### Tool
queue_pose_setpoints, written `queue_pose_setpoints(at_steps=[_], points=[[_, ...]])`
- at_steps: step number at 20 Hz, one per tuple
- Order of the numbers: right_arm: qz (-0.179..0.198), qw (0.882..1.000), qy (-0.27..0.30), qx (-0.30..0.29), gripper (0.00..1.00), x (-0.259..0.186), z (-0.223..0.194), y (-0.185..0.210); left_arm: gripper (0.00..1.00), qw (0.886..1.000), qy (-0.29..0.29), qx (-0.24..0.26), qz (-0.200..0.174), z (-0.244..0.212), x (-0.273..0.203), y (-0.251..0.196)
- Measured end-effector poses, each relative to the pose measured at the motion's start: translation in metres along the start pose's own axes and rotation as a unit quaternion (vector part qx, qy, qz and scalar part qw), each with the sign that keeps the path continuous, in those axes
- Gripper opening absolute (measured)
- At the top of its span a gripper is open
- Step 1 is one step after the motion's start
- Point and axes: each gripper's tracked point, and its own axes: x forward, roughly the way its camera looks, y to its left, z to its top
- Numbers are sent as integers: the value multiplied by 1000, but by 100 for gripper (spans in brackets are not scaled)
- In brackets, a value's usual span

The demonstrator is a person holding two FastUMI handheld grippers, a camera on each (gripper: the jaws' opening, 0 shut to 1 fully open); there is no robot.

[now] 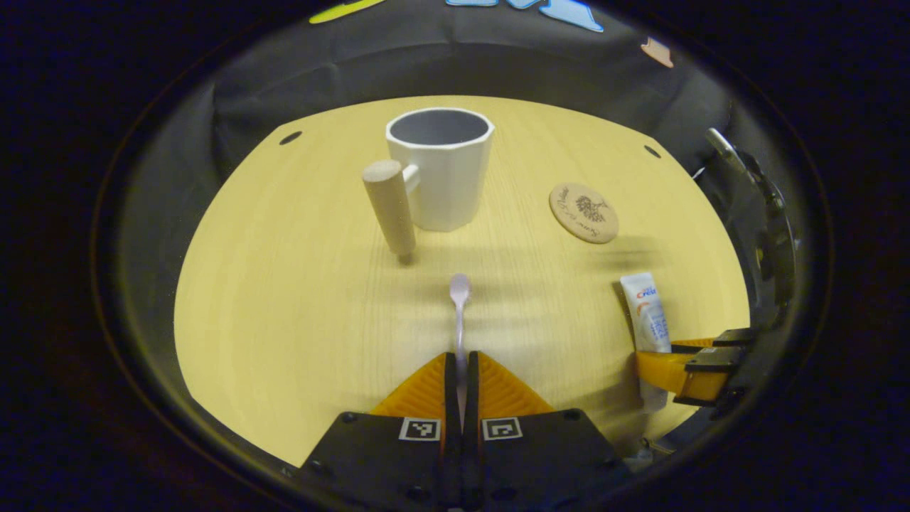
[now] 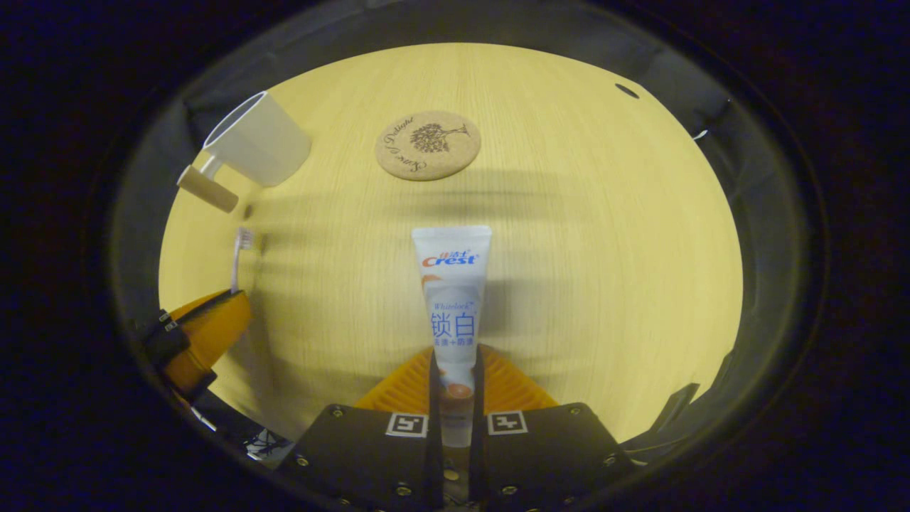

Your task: Put the toothbrush and toothpaste on the desktop into the cup, then pick up the cup and place it on the coaster on the desktop.

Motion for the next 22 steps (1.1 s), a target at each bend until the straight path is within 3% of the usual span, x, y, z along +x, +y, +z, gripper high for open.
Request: queue_pose_setpoints(at_steps=[11,22], points=[[-2,1000,-15,-13,16,0,0,0,7,995,-87,-23,-34,82,-75,-19],[2,1000,-23,-11,16,-1,0,-1,7,986,-161,-29,-17,185,-71,13]])
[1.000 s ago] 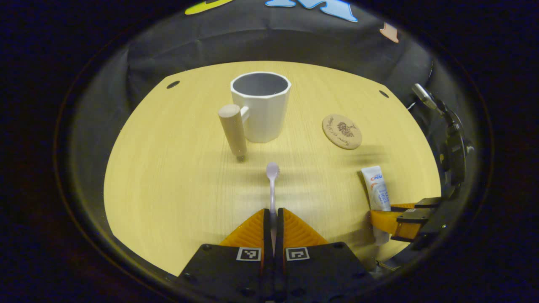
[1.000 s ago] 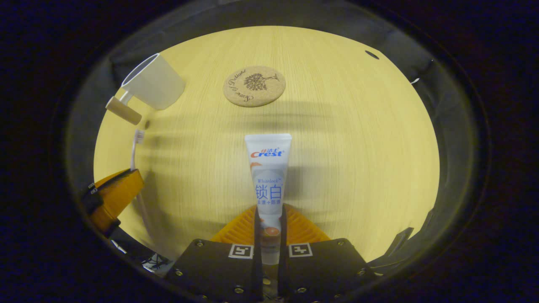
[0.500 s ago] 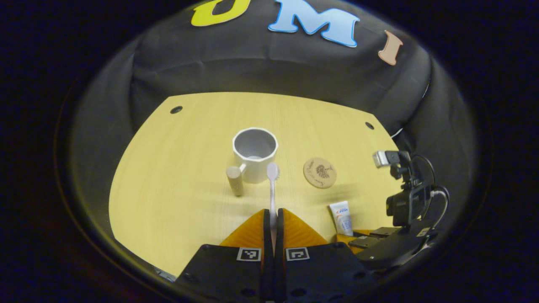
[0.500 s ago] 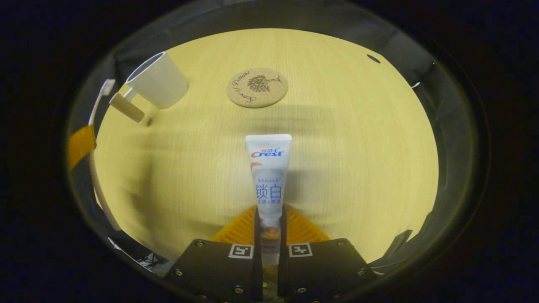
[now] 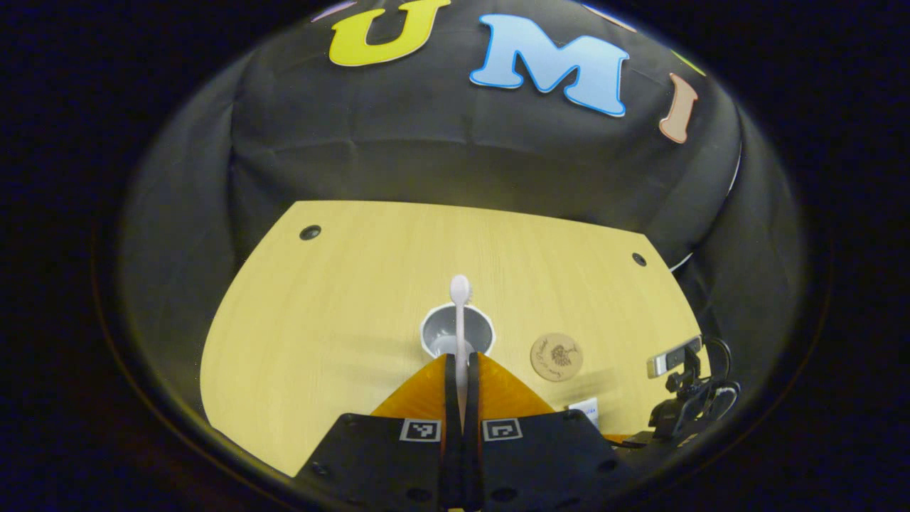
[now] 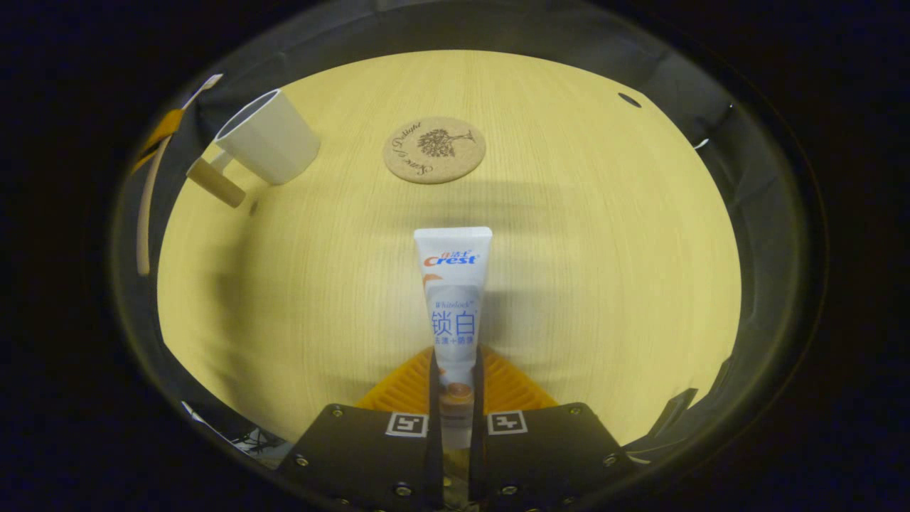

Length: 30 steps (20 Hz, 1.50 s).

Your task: Put the toothbrush and toothpaste on the desktop into the cup, then pick up the cup and place it on the coaster on the desktop.

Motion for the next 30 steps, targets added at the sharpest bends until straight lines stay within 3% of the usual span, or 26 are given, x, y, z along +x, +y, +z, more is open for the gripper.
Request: queue_pose_setpoints(at_steps=[7,14,22,30], points=[[2,1000,-8,5,16,0,0,1,7,998,-53,14,-31,59,47,-3],[2,1000,-9,5,16,0,1,0,7,994,-88,59,-41,86,84,-9],[1,1000,-14,1,16,0,0,0,7,994,-99,37,-24,81,122,11],[-3,1000,-12,7,16,0,1,0,7,992,-115,42,-30,59,121,3]])
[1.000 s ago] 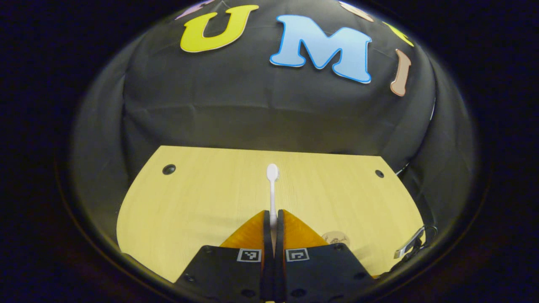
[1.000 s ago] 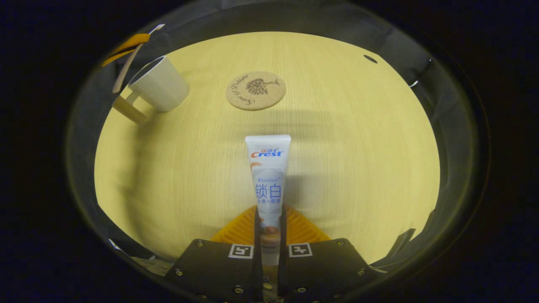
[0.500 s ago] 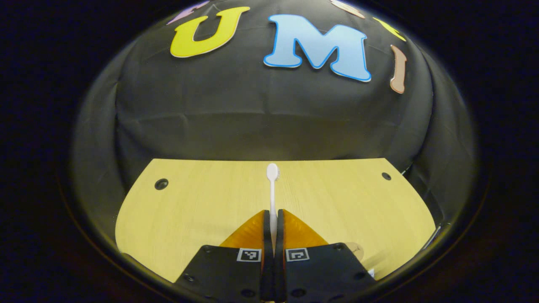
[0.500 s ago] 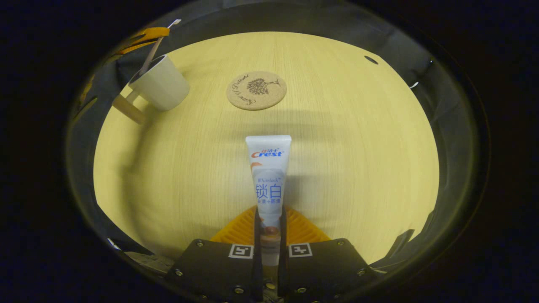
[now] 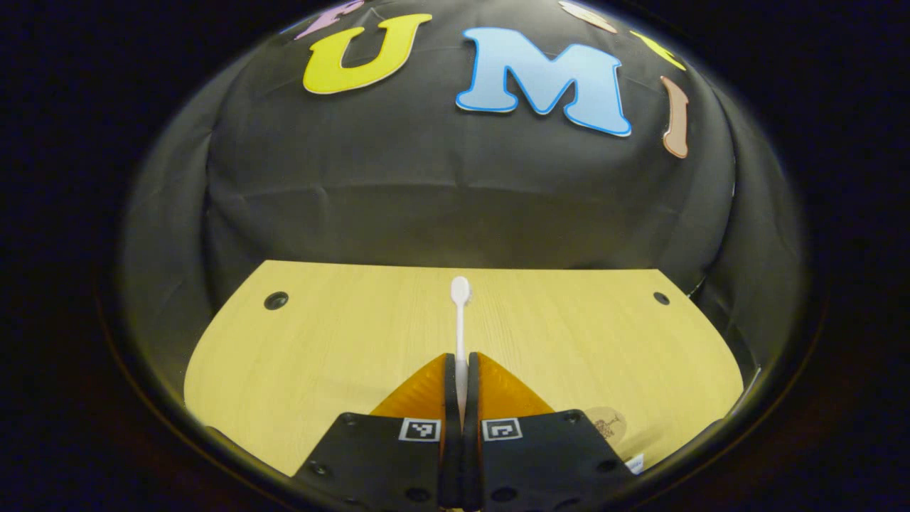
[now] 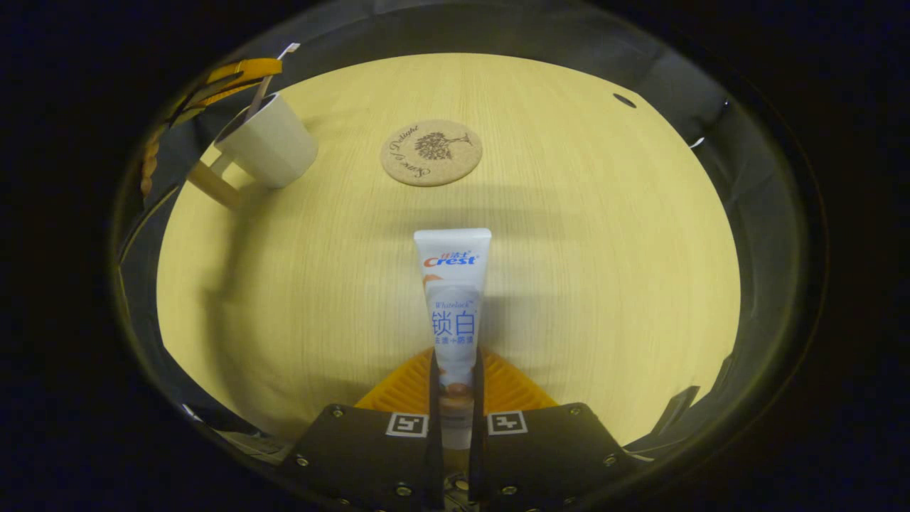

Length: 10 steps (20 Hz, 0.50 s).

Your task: Put the toothbrush and toothpaste on the desktop into the cup, then pick up the cup and place it on the coaster on the desktop.

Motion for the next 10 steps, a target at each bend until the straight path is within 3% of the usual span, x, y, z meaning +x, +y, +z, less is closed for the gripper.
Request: queue_pose_setpoints(at_steps=[2,4,8,10], points=[[-1,1000,-1,1,16,0,0,0,8,1000,3,-2,-5,-6,0,-2],[-2,1000,-1,3,16,0,0,1,19,1000,16,-7,-17,-15,-3,-6],[-3,1000,-3,7,16,0,0,0,23,999,26,-14,-16,-24,-10,-1],[-4,1000,-5,8,16,0,0,1,51,999,29,-15,-17,-29,-16,-2]])
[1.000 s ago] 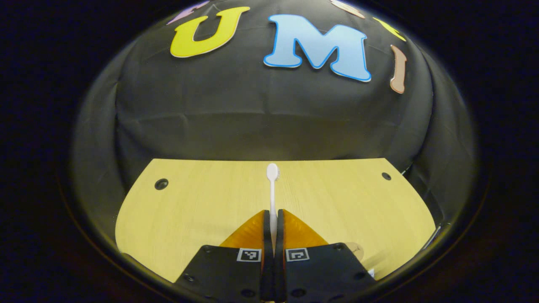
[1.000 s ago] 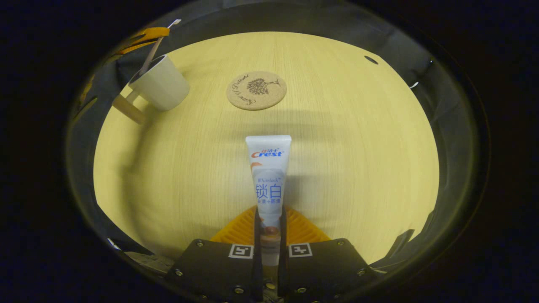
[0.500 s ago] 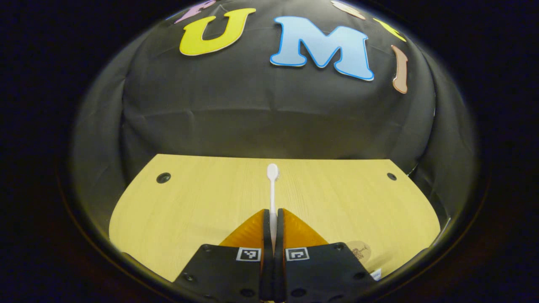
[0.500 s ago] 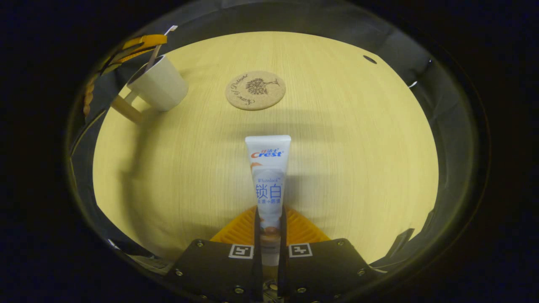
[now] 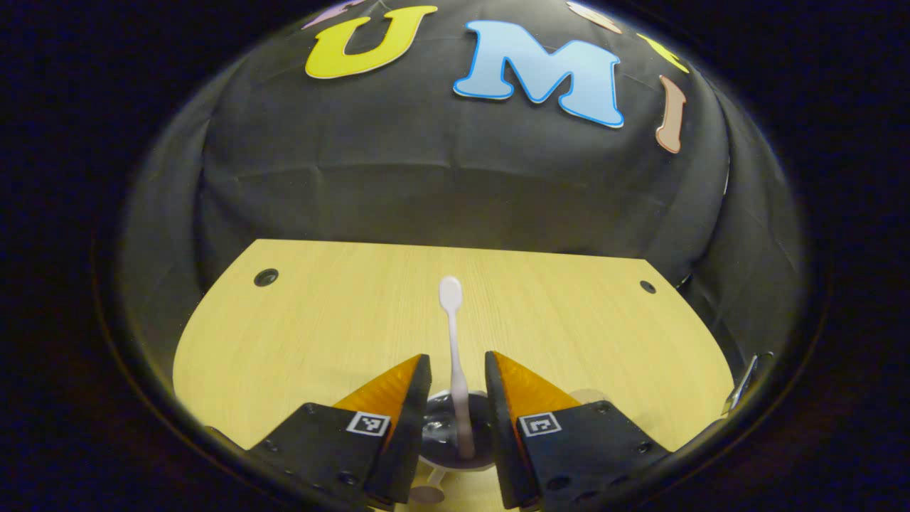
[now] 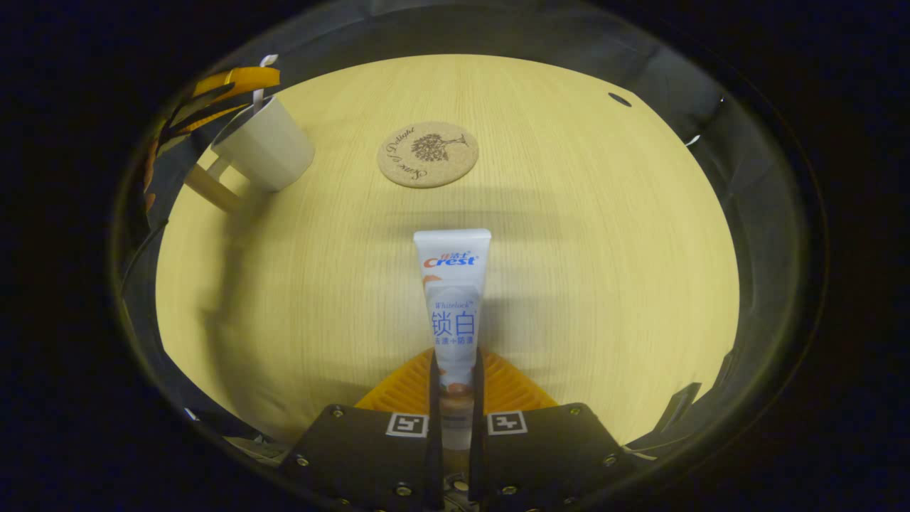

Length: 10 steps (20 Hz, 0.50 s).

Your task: Put the toothbrush and toothpaste on the desktop into the cup, then pick up the cup and place it on the coaster on the desktop.

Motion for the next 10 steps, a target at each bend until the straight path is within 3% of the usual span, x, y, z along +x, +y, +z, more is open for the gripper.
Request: queue_pose_setpoints(at_steps=[4,6,8,10], points=[[0,1000,-10,9,16,-3,4,0,52,1000,6,-3,4,-9,-14,5],[-1,1000,-9,22,16,-2,5,0,59,1000,6,-6,6,-13,-25,6],[3,999,-5,32,16,-2,6,1,56,1000,7,-7,8,-15,-33,11],[11,999,-1,45,16,-3,10,3,59,1000,6,-9,11,-17,-42,17]])
